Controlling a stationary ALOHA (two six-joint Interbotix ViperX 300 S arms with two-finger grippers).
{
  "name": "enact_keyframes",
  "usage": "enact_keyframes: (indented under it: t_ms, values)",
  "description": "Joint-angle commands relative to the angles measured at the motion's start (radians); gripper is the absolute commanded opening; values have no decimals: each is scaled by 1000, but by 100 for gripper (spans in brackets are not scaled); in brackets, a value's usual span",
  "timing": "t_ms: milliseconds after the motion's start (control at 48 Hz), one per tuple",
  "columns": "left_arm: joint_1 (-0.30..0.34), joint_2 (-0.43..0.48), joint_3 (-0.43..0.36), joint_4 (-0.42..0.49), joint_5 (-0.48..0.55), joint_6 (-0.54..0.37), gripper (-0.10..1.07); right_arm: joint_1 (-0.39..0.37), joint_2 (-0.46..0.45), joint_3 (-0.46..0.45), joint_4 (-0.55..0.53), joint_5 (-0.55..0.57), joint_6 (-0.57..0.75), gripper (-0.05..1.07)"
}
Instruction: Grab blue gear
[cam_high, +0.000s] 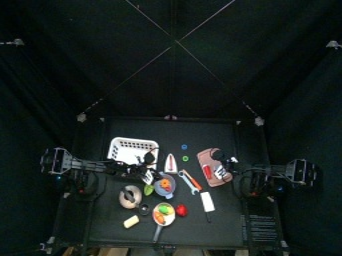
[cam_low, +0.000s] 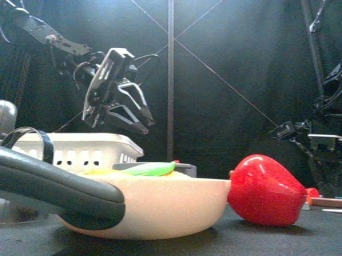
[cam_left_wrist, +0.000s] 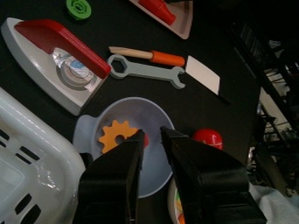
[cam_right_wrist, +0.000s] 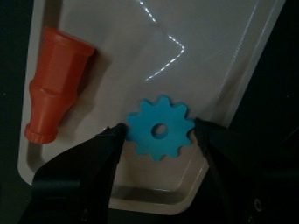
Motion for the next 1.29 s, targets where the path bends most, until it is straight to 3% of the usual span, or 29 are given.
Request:
enact_keyframes:
  t_ms: [0, 458, 542, 833, 1271]
  values:
    - [2, -5, -11, 2, -8, 2, 66, -3, -3, -9, 6, -3, 3, 94]
    - [2, -5, -11, 2, -8, 2, 66, 8, -3, -9, 23, -3, 3, 94]
    - [2, -5, -11, 2, -8, 2, 66, 9, -3, -9, 23, -3, 3, 91]
    - [2, -11, -11, 2, -8, 2, 66, 9, -15, -25, 8, 2, 2, 63]
    - [0, -15, -11, 2, -8, 2, 66, 74, -107, -77, -14, -14, 2, 63]
